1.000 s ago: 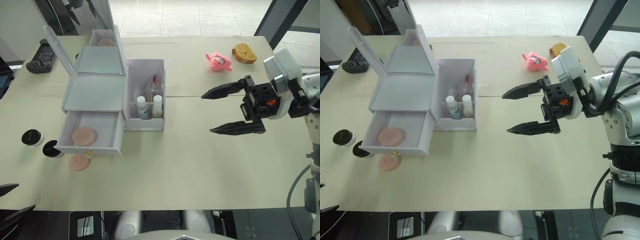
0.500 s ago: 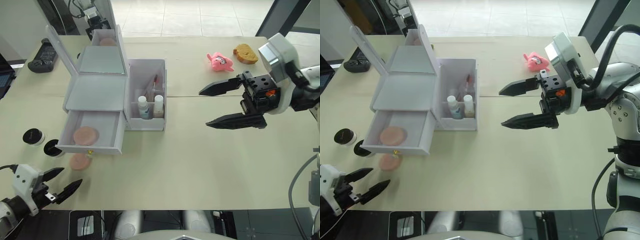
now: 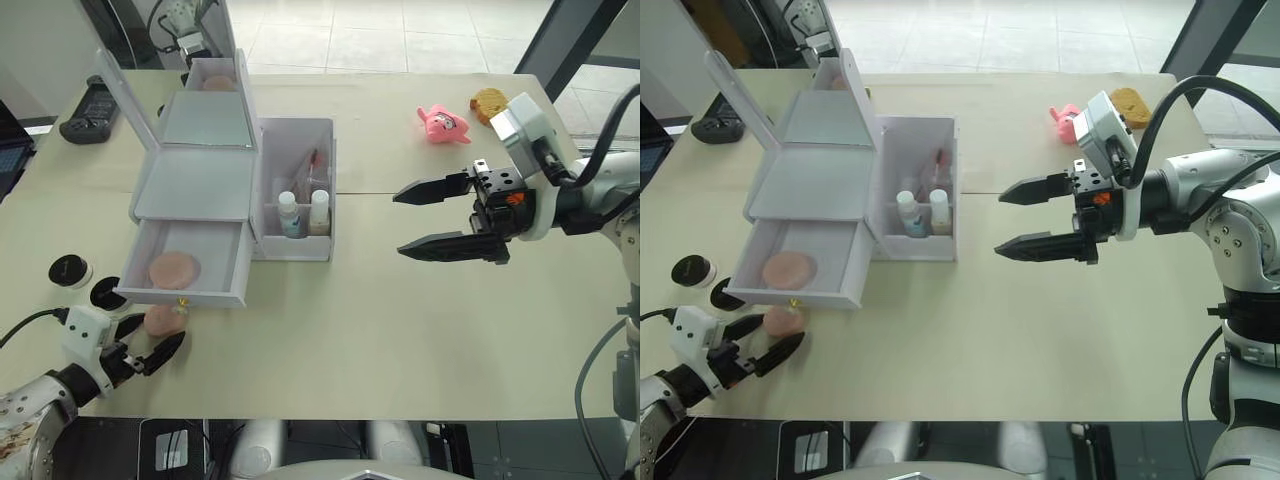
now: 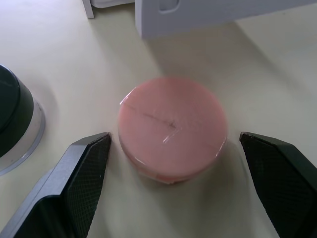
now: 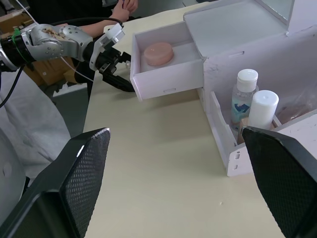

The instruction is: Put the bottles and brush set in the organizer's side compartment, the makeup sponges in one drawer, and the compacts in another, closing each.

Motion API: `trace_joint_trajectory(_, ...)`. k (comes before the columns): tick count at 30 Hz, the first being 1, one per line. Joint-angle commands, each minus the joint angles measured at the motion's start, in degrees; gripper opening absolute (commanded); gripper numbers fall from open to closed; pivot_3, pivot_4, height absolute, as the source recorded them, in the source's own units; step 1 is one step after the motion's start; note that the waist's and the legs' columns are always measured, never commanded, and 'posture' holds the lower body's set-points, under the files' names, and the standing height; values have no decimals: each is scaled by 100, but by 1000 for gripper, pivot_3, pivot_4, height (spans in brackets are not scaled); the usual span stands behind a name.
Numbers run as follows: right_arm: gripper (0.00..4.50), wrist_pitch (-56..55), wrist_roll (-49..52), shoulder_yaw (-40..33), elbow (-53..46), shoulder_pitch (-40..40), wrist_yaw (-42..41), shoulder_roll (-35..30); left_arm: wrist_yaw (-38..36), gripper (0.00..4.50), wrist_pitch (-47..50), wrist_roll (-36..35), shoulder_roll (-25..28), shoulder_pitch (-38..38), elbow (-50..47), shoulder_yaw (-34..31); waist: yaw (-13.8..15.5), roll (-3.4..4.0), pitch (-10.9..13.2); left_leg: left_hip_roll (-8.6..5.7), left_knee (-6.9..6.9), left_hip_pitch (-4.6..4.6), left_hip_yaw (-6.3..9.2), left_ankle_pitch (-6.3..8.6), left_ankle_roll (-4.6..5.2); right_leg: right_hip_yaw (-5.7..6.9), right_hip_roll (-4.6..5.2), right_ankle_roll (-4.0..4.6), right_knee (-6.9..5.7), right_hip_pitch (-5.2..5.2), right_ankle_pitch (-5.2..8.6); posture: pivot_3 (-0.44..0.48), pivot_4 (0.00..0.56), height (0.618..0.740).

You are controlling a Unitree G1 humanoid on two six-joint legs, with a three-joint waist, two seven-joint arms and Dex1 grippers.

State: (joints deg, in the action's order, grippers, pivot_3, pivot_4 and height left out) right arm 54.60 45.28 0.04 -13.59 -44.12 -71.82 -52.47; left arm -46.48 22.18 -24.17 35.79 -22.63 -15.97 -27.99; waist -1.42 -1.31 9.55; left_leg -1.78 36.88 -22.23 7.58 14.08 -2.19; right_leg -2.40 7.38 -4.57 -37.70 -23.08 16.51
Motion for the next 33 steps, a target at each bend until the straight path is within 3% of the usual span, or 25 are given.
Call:
trace_joint_trajectory(1,4500,-5,102,-124,-179,-83,49,-11,93,4484,6,132,112,70,-18,154,20,0,0,0,0,0,0,0,0,0,0,0,0,0,0,0,150,740)
trace_joint_trajectory(4,4500,-32,106,-126,-199,-77,49,-10,83,4484,-46,258,159,34,-18,320,46,1,-1,0,0,1,0,0,0,0,0,0,-1,0,0,0,150,740)
trace_joint_trajectory(9,4500,-65,110,-133,-220,-65,32,-18,43,3002,-138,306,246,-61,143,177,52,1,-1,-1,1,1,0,0,0,-1,0,0,0,1,0,0,150,740)
trace_joint_trajectory(20,4500,-319,44,-68,-208,-58,-229,0,-249,2936,-493,112,317,-612,60,-375,-7,2,-1,2,-3,2,-1,0,0,-1,0,0,0,-2,0,0,150,740)
trace_joint_trajectory(27,4500,-625,7,57,10,-235,-678,122,-1328,2936,-741,-810,422,-1662,151,-2238,-30,0,0,6,-4,-2,0,0,0,3,-2,0,5,-3,0,0,150,740)
trace_joint_trajectory(33,4500,-793,-48,169,220,-454,-932,230,-2123,2936,-54,-2014,911,-2072,31,-3754,34,1,2,6,-3,-3,0,0,0,6,-2,0,11,2,0,0,150,740)
